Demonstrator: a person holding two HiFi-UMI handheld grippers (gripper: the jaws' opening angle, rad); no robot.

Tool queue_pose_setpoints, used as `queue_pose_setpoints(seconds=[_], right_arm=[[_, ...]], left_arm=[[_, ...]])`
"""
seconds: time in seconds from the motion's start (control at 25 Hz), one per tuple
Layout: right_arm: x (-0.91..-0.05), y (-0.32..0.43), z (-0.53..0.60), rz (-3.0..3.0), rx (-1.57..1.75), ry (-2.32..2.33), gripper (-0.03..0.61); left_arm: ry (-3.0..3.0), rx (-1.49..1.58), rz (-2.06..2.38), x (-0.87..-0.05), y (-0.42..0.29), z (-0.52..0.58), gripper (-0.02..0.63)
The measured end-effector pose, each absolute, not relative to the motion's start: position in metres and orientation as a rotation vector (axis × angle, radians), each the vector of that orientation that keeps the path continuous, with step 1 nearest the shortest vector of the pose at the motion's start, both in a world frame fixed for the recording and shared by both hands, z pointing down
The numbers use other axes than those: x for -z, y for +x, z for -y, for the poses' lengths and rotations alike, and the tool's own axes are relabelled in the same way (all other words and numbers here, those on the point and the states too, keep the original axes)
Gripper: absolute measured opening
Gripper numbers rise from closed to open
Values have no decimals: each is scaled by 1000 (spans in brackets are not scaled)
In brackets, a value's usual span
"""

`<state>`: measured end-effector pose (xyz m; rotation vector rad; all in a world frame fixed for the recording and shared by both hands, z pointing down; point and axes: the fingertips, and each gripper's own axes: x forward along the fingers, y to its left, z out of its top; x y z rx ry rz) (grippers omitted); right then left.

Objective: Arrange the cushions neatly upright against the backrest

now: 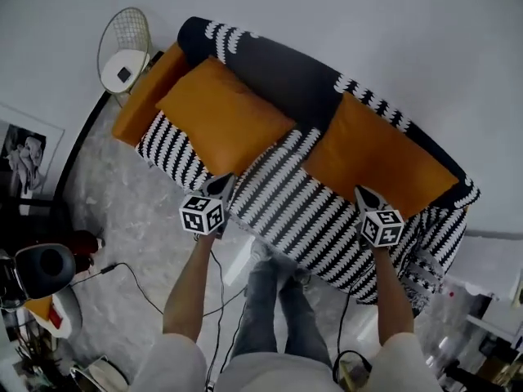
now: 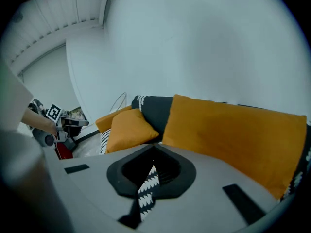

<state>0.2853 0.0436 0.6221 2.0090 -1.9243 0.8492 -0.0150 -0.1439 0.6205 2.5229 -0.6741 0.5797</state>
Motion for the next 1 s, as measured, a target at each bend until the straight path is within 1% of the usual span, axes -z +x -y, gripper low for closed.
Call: queue_pose_setpoints(seconds=[0.16,0.48,0.56,0.76,1.0], right_arm=[[-626,215,32,2056,-801,1815,28],[-619,77,126,2206,-683,1569,28],[-612,55,142,2224,-647,1563,28],[-614,15,152,2206,-681,1585,28],[-625,-2,160,2174,-721,1568,28]], left_arm=[[2483,-568,816,-621,-91,167,29],[2427,-513,1026,-615,-211,196,29],[2438,-488,1054,-610,-223,201,29],[2420,-426,1081,-610,-244,206,29],[2395,-434,1053,-623,-258,217,29]])
